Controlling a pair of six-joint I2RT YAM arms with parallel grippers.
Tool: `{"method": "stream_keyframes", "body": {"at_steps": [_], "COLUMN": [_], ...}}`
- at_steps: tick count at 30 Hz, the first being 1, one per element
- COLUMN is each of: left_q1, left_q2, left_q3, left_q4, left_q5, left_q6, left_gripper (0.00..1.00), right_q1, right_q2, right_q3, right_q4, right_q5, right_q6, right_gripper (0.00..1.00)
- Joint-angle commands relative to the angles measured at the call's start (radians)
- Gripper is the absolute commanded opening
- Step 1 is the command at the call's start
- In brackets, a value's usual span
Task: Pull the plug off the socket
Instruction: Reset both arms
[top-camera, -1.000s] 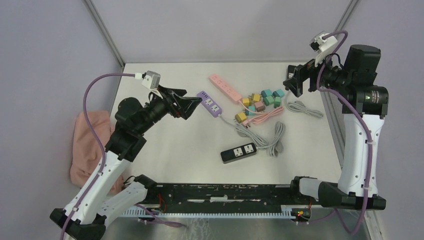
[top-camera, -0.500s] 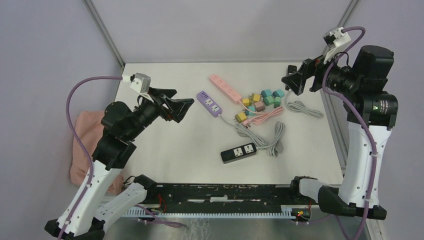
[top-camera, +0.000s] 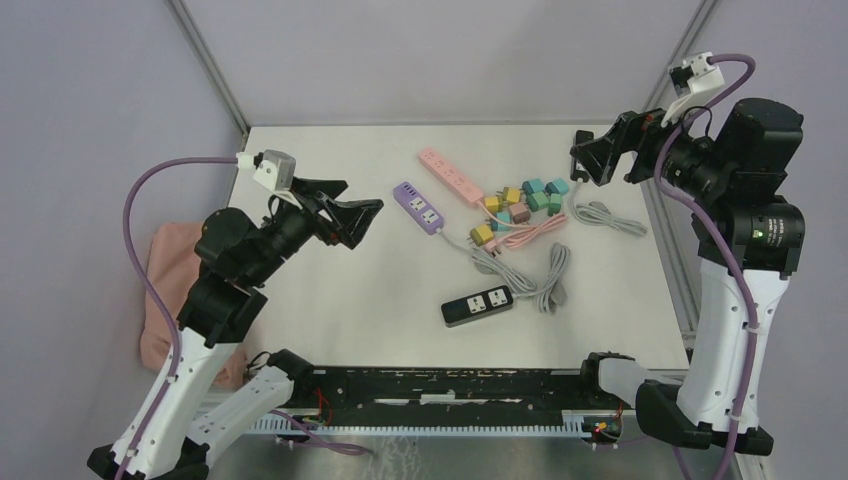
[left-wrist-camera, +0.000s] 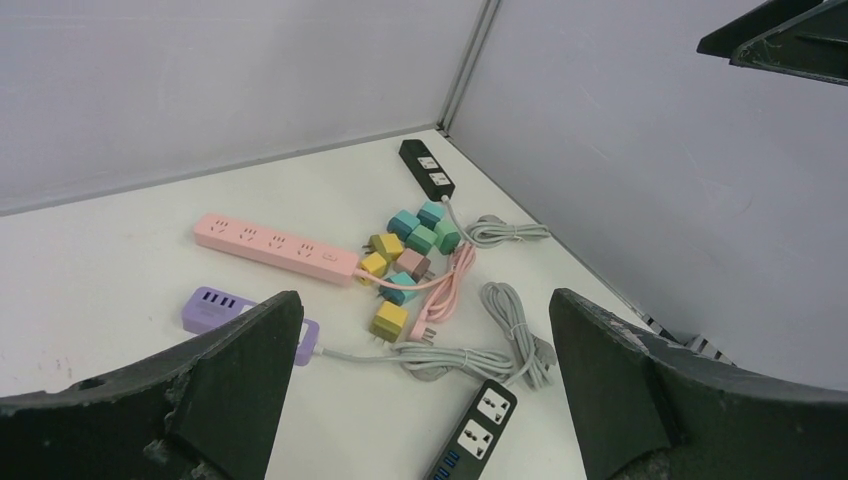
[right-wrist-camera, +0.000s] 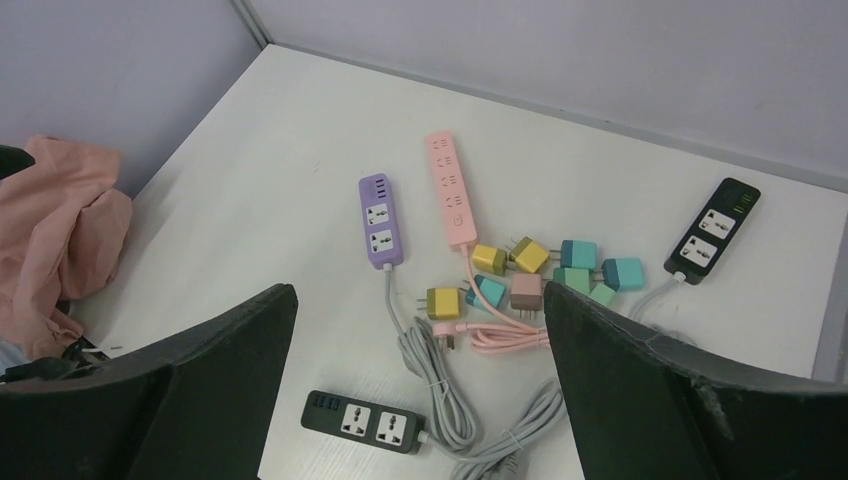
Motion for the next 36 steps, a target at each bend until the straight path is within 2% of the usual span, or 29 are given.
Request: {"method": "stream_keyframes", "body": {"at_steps": [1,36], "left_q1": [0.004,0.003], "left_q2": [-0.015,-0.036], "left_q3": [0.028,0.01], "left_q4": [-0.002,-0.007], "left_q5": [-0.002,0.013], "left_q6": [0.037,0.028], "left_gripper": [0.99,0.99], "right_q1": [-0.003,-0.004], "right_q2": [-0.026,-0.07], "right_q3": [-0.001,-0.019], "right_q4": [0.032,0.012], "right_q5": [0.021,-0.008], "right_q6": [0.011,-0.015], "right_gripper": [1.0,1.0]}}
